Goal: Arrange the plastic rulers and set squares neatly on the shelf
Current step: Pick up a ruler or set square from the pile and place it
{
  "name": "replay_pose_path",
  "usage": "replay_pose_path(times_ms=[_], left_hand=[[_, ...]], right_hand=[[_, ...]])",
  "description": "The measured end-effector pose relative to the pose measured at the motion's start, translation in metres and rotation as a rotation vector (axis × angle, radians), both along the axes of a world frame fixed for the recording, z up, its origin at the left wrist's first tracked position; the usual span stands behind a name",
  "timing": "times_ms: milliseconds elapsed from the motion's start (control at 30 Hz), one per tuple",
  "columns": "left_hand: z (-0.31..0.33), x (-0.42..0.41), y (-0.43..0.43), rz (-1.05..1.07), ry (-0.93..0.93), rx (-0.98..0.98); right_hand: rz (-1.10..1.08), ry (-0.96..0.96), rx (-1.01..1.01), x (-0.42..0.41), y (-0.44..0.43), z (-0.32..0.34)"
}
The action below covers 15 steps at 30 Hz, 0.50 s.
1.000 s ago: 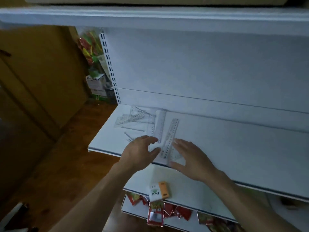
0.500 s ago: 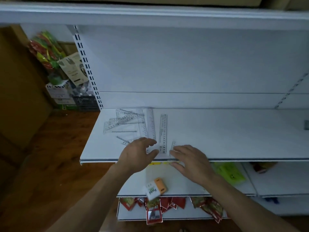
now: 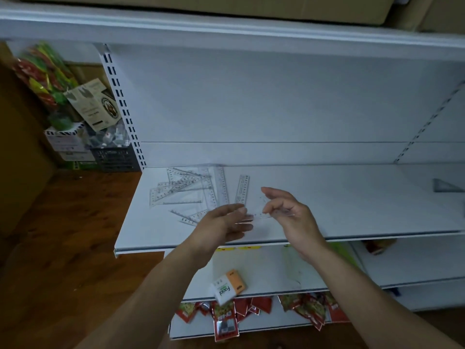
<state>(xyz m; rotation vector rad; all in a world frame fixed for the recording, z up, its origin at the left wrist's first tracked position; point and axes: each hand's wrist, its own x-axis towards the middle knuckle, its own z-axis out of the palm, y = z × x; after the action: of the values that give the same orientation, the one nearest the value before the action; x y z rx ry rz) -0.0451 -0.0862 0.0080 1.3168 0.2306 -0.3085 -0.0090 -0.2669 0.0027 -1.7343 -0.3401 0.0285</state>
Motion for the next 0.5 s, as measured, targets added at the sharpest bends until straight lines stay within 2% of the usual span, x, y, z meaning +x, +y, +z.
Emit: replay_pose_path(times_ms=[133,267,367,500], left_hand=[[0.0,0.005,-0.013,0.059,-0.05,-0.053],[0.004,0.012,-0.035,0.117,-0.128,-0.01],[0.008,0.016,-0.062,0.085,-0.182,0.035],[0.011,0.02,-0.114,0.002,-0.203,0.038]], right_hand=[[-0.014,0.025,-0.038,-0.008,-0.014,-0.001],[-0.051,0.194,0.069,-0.018,-0.041,0.007],[-0.163,0.249,0.032,-0.021,-0.066,0.011],[-0.265,0.231,0.001,-0.025,-0.115,0.016]])
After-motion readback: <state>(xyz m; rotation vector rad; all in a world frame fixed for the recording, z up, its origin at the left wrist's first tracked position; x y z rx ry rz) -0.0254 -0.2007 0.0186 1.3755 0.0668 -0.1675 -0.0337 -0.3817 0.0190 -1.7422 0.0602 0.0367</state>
